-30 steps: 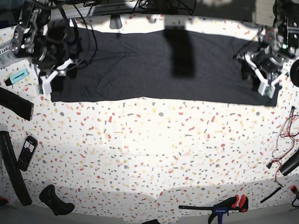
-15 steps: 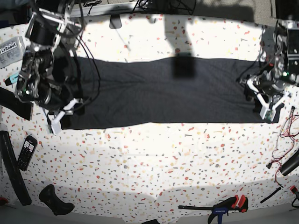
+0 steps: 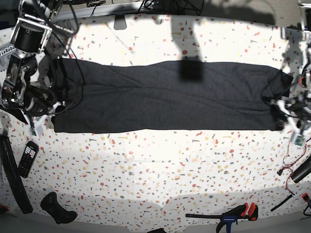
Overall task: Fold the T-shirt properly
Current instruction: 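Pull both shirt ends apart with both grippers to straighten the strip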
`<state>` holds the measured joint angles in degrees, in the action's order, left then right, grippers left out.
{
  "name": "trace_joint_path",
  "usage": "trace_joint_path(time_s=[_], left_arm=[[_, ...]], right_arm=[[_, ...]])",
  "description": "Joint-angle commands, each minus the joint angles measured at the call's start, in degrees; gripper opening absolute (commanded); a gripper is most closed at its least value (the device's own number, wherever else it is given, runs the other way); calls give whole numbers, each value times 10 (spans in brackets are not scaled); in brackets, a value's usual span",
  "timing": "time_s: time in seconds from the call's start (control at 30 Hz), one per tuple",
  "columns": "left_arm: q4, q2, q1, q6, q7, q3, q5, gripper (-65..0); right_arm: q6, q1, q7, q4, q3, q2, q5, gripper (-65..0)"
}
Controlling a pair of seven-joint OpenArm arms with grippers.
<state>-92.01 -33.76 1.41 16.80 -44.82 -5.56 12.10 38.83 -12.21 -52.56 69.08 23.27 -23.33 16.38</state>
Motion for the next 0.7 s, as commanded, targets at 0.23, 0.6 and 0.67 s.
trace_joint_path(time_s=[0.23,0.6,0.67], left_arm=[[111,-30,64,2,26,-4,133,-328],[400,-52,199,191,-101,-4,366,-328],[429,-54,206,216,-124,-4,386,-328]], right_arm=[[1,-12,4,9,3,-11,48,-423],[2,-13,-2,9,3,-16,67,-423],[2,-13,-2,9,3,-20,68,-423]])
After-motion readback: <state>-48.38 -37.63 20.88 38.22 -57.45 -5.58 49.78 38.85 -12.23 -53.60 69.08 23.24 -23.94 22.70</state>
